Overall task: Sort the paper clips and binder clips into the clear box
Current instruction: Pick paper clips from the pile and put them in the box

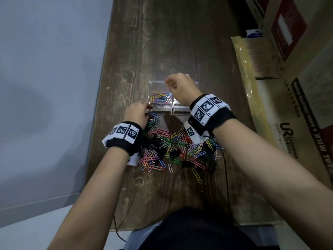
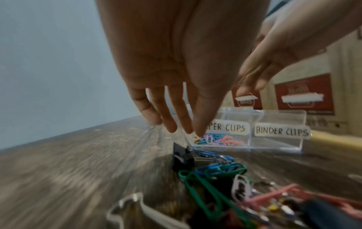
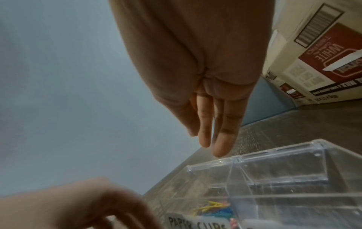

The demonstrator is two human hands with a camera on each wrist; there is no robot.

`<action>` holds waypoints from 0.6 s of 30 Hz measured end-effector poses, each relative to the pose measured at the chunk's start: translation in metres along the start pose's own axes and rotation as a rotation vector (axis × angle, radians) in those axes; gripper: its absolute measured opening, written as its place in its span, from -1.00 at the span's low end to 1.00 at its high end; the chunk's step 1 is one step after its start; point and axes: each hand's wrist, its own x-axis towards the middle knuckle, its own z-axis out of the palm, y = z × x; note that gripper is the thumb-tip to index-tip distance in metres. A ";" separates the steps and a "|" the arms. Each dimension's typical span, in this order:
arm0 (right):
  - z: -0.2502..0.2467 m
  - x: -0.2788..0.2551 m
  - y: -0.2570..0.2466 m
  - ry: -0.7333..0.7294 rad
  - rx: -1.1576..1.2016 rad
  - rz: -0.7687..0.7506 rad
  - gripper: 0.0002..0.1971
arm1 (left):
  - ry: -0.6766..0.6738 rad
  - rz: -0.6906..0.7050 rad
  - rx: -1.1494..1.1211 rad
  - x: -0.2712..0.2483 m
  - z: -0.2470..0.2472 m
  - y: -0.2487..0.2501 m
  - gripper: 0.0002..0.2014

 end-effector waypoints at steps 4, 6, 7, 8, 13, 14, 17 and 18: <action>0.009 -0.038 0.024 -0.132 -0.035 0.025 -0.79 | -0.183 0.055 0.210 0.011 -0.002 0.006 -0.50; 0.016 -0.056 0.036 -0.246 -0.069 0.069 -0.77 | -0.214 0.072 0.274 0.014 0.000 0.007 -0.46; 0.020 -0.062 0.041 -0.290 -0.081 0.086 -0.75 | -0.215 0.073 0.275 0.013 0.001 0.007 -0.47; 0.023 -0.068 0.045 -0.323 -0.094 0.092 -0.72 | -0.202 0.065 0.255 0.011 0.003 0.007 -0.49; 0.039 -0.081 0.052 -0.400 -0.264 0.010 -0.71 | -0.042 -0.041 0.056 -0.001 0.004 -0.008 -0.73; 0.041 -0.080 0.049 -0.402 -0.295 0.003 -0.72 | -0.045 -0.065 0.020 -0.003 0.003 -0.013 -0.77; 0.047 -0.069 0.029 -0.374 -0.336 -0.061 -0.70 | -0.044 -0.119 -0.085 -0.009 0.000 -0.027 -0.76; 0.050 -0.062 0.021 -0.361 -0.345 -0.100 -0.66 | -0.033 -0.144 -0.117 -0.011 -0.002 -0.031 -0.73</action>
